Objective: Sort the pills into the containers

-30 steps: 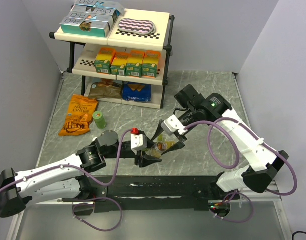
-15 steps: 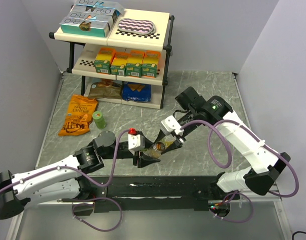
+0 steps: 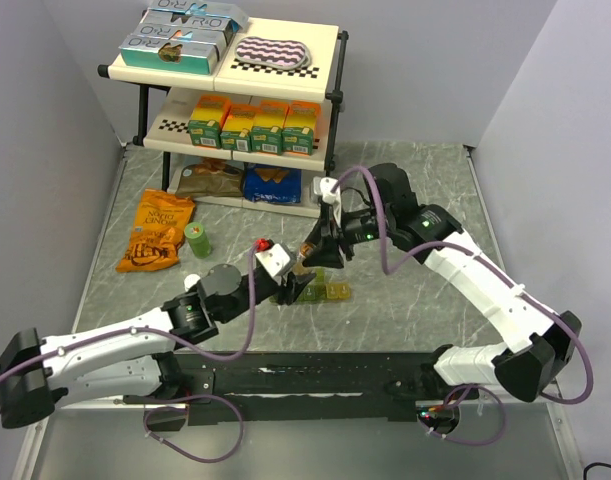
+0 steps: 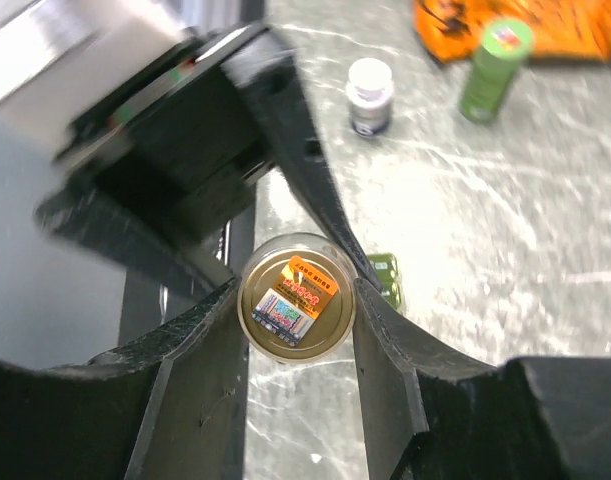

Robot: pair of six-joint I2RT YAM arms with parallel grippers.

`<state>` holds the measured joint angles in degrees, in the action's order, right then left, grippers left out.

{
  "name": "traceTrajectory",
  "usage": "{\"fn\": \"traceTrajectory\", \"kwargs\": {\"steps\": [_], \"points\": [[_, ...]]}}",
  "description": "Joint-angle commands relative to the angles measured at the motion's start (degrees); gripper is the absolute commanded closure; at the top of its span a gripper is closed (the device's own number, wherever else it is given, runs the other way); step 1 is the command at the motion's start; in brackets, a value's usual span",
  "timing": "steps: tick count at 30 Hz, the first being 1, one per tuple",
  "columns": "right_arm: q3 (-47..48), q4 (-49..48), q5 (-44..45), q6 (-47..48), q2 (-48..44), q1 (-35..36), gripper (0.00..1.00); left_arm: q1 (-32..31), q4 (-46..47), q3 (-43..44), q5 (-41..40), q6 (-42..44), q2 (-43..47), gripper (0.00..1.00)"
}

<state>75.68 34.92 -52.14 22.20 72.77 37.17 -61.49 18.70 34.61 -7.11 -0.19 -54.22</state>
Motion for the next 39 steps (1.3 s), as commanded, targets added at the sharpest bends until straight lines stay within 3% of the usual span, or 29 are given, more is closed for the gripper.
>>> {"fn": "traceTrajectory", "kwargs": {"steps": [1,4,5,8,10,12,14,18,19,24,32,39], "points": [[-1.8,0.1,-1.6,-12.4,1.8,1.2,0.68,-0.2,20.1,4.4,-10.5,-1.8,-1.9,0.99],[-0.9,2.2,-4.1,-9.1,0.8,1.1,0.55,-0.3,18.1,4.0,-7.4,-2.6,-2.3,0.99],[0.5,3.4,-4.8,-7.4,0.2,1.1,0.38,-0.2,17.1,3.9,-6.5,-2.8,-2.0,0.99],[4.7,9.5,-8.2,0.4,-1.2,-0.2,0.14,-0.2,14.0,2.1,-2.6,-3.1,0.3,0.99],[6.7,12.9,-9.6,5.1,-2.3,-1.9,0.04,-0.1,11.9,0.1,-0.5,-3.5,3.0,0.99],[8.3,17.4,-12.0,14.4,-3.9,-2.5,0.00,0.0,10.1,-0.9,2.7,-3.9,4.9,0.99],[9.5,22.4,-12.1,20.8,-5.9,-2.6,0.00,0.3,7.4,-2.3,6.3,-4.1,7.4,0.99],[12.0,40.0,-16.2,54.2,-6.4,-2.6,0.00,1.8,3.0,-2.7,23.7,-3.2,9.7,0.99],[13.4,41.4,-16.5,56.0,-5.8,-2.7,0.00,1.9,1.9,-2.1,26.2,-2.7,9.7,0.99],[16.5,44.4,-20.8,57.4,-1.4,-0.8,0.00,1.9,-6.4,3.3,33.3,-0.6,7.3,0.99],[14.0,42.3,-19.8,51.5,1.2,5.0,0.05,2.0,-5.3,5.1,37.3,-0.4,3.8,0.99],[13.4,41.0,-15.7,49.3,1.5,7.0,0.29,2.0,-5.4,5.7,37.4,1.5,3.1,0.99]]}}
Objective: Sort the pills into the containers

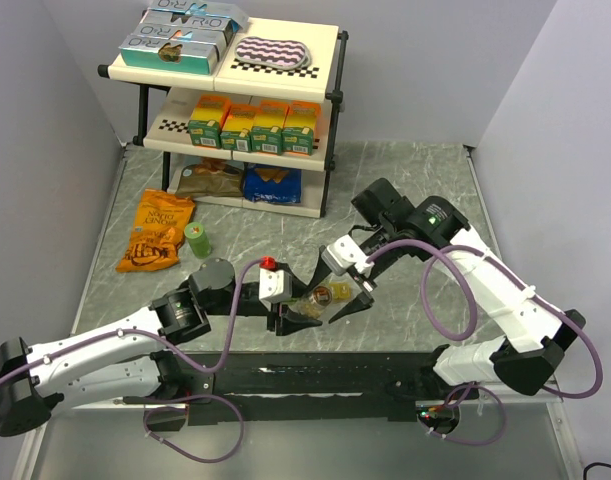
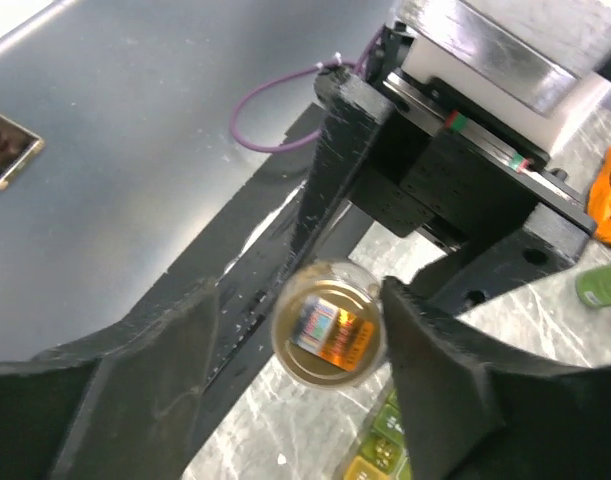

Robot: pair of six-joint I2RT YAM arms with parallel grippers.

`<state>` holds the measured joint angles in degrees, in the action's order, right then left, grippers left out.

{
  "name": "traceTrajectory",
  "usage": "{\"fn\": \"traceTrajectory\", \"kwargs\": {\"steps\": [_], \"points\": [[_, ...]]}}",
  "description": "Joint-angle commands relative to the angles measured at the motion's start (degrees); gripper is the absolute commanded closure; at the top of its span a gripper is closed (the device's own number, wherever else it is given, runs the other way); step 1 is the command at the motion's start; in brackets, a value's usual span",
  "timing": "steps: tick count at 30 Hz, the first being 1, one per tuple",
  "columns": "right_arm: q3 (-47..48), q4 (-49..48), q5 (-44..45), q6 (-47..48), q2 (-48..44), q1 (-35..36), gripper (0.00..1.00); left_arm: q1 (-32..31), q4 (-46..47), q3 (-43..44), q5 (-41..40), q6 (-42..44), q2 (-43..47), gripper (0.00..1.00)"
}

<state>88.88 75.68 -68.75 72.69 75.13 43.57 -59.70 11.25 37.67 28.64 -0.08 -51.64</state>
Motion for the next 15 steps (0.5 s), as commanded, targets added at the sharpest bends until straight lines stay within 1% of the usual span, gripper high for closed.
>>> {"fn": "traceTrajectory", "kwargs": {"steps": [1,3,4,5,6,7,9,10,11,12,13,14,15], "points": [[0.0,0.0,1.2,-1.4,-1.1,0.7,0.37,0.2,1.9,2.7,1.7,1.4,0.6,0.99],[-0.4,-2.0,2.2,-3.2,-1.4,0.6,0.46,0.3,2.1,2.5,1.3,1.3,1.2,0.99],[-1.0,-2.9,2.7,-3.9,-2.0,0.6,0.56,0.3,2.1,2.4,1.2,1.1,1.4,0.99],[-1.3,-4.8,3.1,-5.6,-2.3,0.7,0.59,0.2,2.5,2.3,1.2,1.2,1.6,0.99],[-2.3,-6.1,4.2,-6.5,-2.5,0.7,0.65,0.3,2.8,1.9,1.1,1.0,2.2,0.99],[-2.9,-8.0,5.2,-8.2,-3.2,0.6,0.68,0.3,3.5,1.5,0.7,0.7,2.7,0.99],[-4.3,-14.6,7.7,-16.7,-3.8,0.6,0.76,0.3,5.7,0.6,-0.7,0.4,4.1,0.99],[-4.7,-16.6,10.3,-19.7,-3.9,0.6,0.78,0.3,6.4,0.2,-3.4,0.4,4.6,0.99],[-4.9,-18.6,12.0,-26.5,-3.9,0.6,0.80,0.3,7.3,-0.6,-6.3,0.4,5.1,0.99],[-5.7,-22.9,13.5,-29.9,-3.9,0.5,0.80,0.3,9.6,-1.0,-8.7,-1.5,5.9,0.99],[-6.1,-24.7,16.1,-33.0,-3.7,0.3,0.80,0.2,11.0,-1.6,-14.4,-1.6,6.3,0.99],[-6.7,-27.1,17.1,-39.7,-3.6,-0.1,0.81,0.2,12.6,-2.6,-17.7,-1.9,6.5,0.99],[-8.3,-31.9,18.0,-43.4,-3.5,-1.5,0.82,0.0,16.0,-3.0,-21.2,-2.1,6.3,0.99]]}}
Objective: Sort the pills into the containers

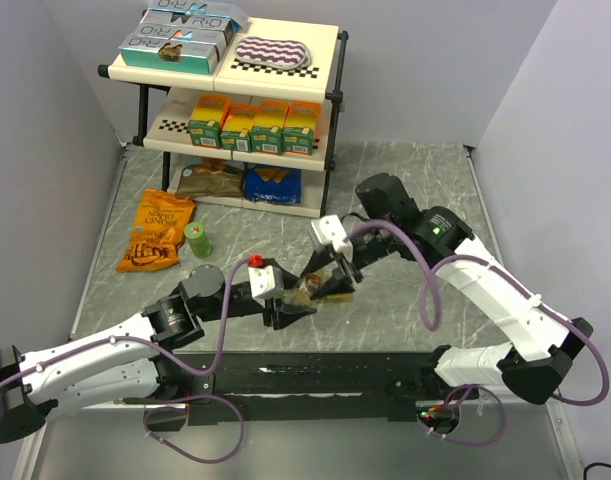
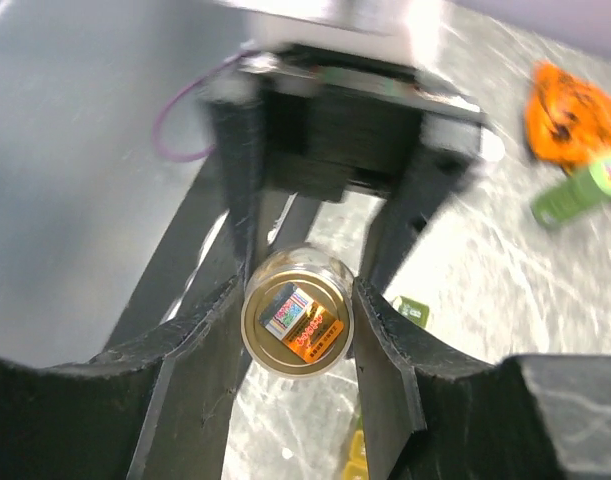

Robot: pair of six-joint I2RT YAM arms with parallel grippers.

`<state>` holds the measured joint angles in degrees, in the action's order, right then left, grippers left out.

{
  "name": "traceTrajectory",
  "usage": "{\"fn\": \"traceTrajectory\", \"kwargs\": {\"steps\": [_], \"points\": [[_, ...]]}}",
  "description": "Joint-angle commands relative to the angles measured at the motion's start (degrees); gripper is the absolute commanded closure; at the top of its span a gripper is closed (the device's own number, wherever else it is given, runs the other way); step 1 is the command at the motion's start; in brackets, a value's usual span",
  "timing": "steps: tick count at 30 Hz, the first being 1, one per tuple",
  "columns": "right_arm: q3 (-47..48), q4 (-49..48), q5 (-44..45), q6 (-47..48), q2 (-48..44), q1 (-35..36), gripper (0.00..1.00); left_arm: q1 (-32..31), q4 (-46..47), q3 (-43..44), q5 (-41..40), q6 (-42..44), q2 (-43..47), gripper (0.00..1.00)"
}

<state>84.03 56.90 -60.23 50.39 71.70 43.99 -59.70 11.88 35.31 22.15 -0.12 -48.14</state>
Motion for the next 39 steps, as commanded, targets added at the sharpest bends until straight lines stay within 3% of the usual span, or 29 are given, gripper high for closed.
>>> {"fn": "traceTrajectory", "kwargs": {"steps": [1,6,8,11,14,15,17,18,20,24,27,28,30,36,39], "points": [[-4.5,-15.8,10.5,-28.5,0.0,-2.9,0.82,-0.3,17.2,-1.1,-21.9,-2.3,2.5,0.99],[-11.7,-26.7,14.1,-45.0,0.8,-8.6,0.85,-2.3,30.5,-2.1,-42.2,-0.5,-3.1,0.99],[-12.8,-28.9,20.9,-49.1,0.7,-9.2,0.85,-2.4,35.3,-1.3,-49.5,-0.9,-5.7,0.99],[-13.8,-29.7,24.7,-50.2,0.2,-9.4,0.84,-2.4,36.1,0.8,-51.9,-2.8,-11.4,0.99],[-14.5,-30.4,22.9,-48.6,-1.7,-9.5,0.68,-2.4,35.5,1.7,-47.5,-4.4,-15.0,0.99],[-14.4,-30.4,20.3,-47.7,-2.3,-9.7,0.56,-2.3,35.0,1.6,-44.4,-4.5,-15.6,0.99],[-13.5,-29.5,16.0,-42.4,-4.1,-10.9,0.40,-2.3,33.0,1.1,-39.6,-4.5,-15.1,0.99],[-12.1,-28.5,14.2,-40.7,-5.4,-11.4,0.20,-2.3,31.8,0.5,-33.7,-4.3,-14.0,0.99],[-10.1,-26.2,6.5,-33.7,-6.2,-12.6,0.02,-2.1,30.4,-1.4,-26.5,-4.3,-12.5,0.99],[-3.8,-16.5,-4.1,-23.2,-6.6,-14.3,0.00,-0.9,24.4,-4.1,-11.4,-5.0,-7.7,0.99],[0.3,-5.6,-13.4,-6.5,-5.6,-14.5,0.00,0.0,20.4,-4.7,-1.0,-5.3,-4.9,0.99],[1.3,5.0,-17.6,8.6,-5.3,-14.5,0.00,0.1,17.2,-4.1,3.2,-5.2,-4.4,0.99],[3.2,15.2,-19.3,26.2,-3.9,-13.9,0.00,0.7,14.0,-3.3,6.7,-4.5,-3.3,0.99],[6.8,27.2,-16.9,32.3,2.1,-7.8,0.00,1.4,8.6,-0.3,12.1,-3.4,-2.8,0.99],[5.1,22.4,-14.7,24.5,2.2,-4.5,0.03,1.5,7.6,0.8,12.7,-2.8,-3.5,0.99]]}}
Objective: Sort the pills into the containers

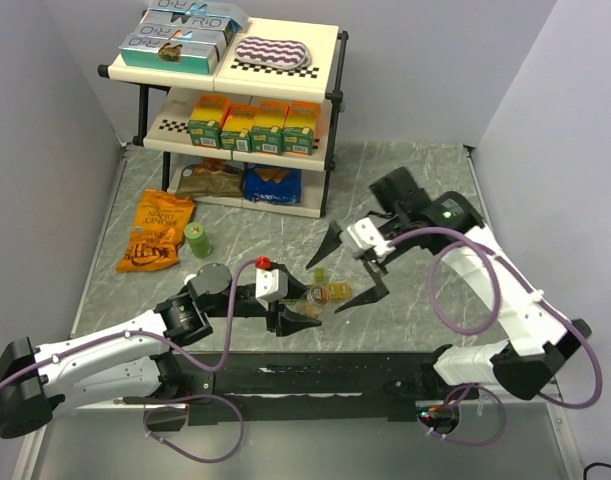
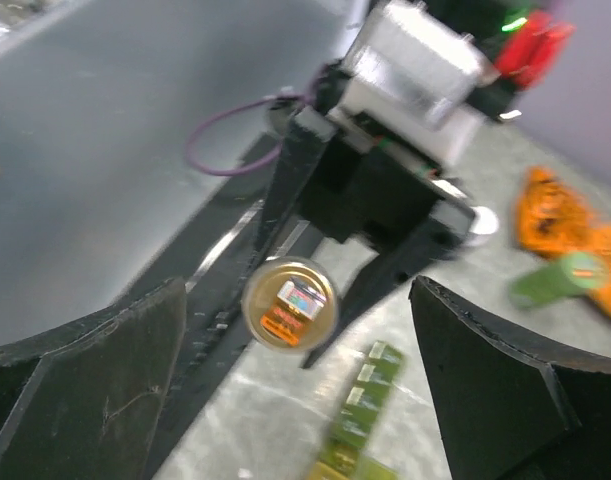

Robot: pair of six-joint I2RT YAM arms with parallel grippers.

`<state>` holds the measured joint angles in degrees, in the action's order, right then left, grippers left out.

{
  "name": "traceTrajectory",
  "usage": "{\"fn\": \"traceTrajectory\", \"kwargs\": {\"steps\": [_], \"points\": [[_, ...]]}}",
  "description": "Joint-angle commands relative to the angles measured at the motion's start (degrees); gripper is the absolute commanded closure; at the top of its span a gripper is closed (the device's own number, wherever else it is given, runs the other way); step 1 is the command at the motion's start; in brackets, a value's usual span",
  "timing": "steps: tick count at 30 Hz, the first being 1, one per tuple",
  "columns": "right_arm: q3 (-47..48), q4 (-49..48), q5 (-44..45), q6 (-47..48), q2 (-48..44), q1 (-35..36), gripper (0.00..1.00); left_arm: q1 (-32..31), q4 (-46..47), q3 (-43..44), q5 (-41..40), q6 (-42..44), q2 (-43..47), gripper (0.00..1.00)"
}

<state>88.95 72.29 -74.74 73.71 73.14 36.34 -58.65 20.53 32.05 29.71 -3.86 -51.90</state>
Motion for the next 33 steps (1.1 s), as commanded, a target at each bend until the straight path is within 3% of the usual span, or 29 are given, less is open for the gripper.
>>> {"fn": "traceTrajectory", "kwargs": {"steps": [1,6,13,15,18,19,22,25,26,30,33], "points": [[-0.8,5.2,0.9,0.2,0.6,4.3,0.04,0.6,-1.0,4.2,5.3,1.1,-0.2,0.99],[-1.4,3.6,4.5,-3.7,0.9,5.6,0.15,0.6,-0.6,4.6,5.9,1.0,-0.7,0.99],[-2.5,0.2,8.0,-6.2,1.0,6.0,0.45,0.6,-0.5,4.8,5.5,0.9,-0.2,0.99],[-3.2,-2.7,9.1,-8.0,0.5,6.2,0.49,0.7,0.0,4.3,5.4,0.5,0.2,0.99],[-4.7,-7.0,12.2,-14.4,-0.6,6.2,0.62,0.6,1.4,3.7,3.5,-0.4,1.0,0.99],[-5.4,-11.7,13.7,-17.5,-0.9,6.3,0.68,0.7,2.2,3.5,0.4,-0.5,1.6,0.99],[-7.2,-21.4,22.5,-29.9,-1.4,6.0,0.73,0.6,4.5,1.7,-9.6,-1.8,3.4,0.99],[-10.7,-28.8,24.8,-43.7,-1.4,3.3,0.76,0.2,9.5,-0.4,-24.3,-3.3,3.9,0.99],[-12.2,-34.6,25.0,-52.5,-1.4,2.2,0.76,-0.1,12.3,-0.8,-31.8,-3.9,3.7,0.99],[-18.9,-45.2,27.8,-65.8,-1.3,-1.4,0.78,-1.9,17.7,0.0,-44.8,-4.3,-0.1,0.99],[-20.9,-47.5,27.8,-68.8,-1.6,-2.5,0.78,-2.4,19.3,1.9,-45.9,-3.9,-4.2,0.99]]}}
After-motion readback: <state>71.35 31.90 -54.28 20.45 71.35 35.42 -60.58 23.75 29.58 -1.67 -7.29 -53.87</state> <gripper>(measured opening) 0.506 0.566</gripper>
